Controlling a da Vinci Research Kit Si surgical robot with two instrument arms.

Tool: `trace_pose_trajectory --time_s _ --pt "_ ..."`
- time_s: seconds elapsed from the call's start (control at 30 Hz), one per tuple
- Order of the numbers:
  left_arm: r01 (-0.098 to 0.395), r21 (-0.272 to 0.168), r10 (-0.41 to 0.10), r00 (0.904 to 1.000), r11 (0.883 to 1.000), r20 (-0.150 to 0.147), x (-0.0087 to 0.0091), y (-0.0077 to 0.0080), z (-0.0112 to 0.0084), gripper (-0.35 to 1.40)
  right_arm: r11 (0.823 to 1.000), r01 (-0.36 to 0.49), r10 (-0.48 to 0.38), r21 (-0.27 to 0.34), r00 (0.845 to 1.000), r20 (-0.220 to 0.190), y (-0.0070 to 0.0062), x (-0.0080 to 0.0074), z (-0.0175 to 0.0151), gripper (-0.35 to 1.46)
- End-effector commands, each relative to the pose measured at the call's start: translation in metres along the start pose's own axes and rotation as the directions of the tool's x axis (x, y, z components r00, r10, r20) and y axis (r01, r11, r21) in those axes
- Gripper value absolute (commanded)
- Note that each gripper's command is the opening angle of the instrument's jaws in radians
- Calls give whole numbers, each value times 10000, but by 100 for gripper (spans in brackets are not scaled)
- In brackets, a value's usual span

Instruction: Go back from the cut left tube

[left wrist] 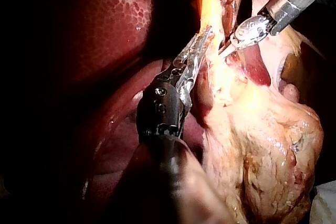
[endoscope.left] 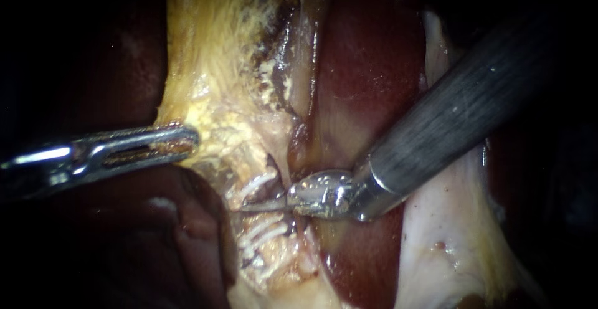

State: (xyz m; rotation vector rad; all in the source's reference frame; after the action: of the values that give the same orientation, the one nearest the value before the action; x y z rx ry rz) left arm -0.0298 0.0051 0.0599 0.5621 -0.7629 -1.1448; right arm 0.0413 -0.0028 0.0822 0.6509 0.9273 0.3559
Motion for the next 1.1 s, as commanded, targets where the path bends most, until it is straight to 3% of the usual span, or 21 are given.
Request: trace_pose_trajectory --time_s 0.03,0.17,0.2,0.3,0.37,0.8,0.9,1.1 --pt "-3 8 3 10000 10000 0 0 0 0 -35 10000 0 0 -57 10000 -11 0 1 -1 -35" --pt "-4 11 4 10000 10000 -2 0 0 0 -35 10000 2 -2 -55 10000 -10 -2 1 -1 -35" --pt "-4 12 4 10000 10000 -3 0 0 0 -35 10000 5 -5 -55 10000 -9 -2 0 -1 2" --pt "-7 17 7 10000 10000 -7 -1 1 -1 -35 9994 6 -8 -352 10000 -53 -2 0 -1 61" --pt "-10 21 10 10000 10000 -9 0 2 -1 -35 9987 1 -5 -502 10000 -75 -2 0 -1 81" --pt "-8 28 8 10000 10000 -16 -1 2 -2 -35 9988 2 -6 -489 10000 -74 -5 0 -3 101" --pt "-10 33 10 10000 10000 -19 -1 3 -2 -35 9989 -59 55 -464 10000 -78 -9 2 -7 113" --pt "-27 57 27 10000 10000 -36 -2 10 -3 -35 9946 964 -970 -386 9952 -139 -25 6 -22 133"
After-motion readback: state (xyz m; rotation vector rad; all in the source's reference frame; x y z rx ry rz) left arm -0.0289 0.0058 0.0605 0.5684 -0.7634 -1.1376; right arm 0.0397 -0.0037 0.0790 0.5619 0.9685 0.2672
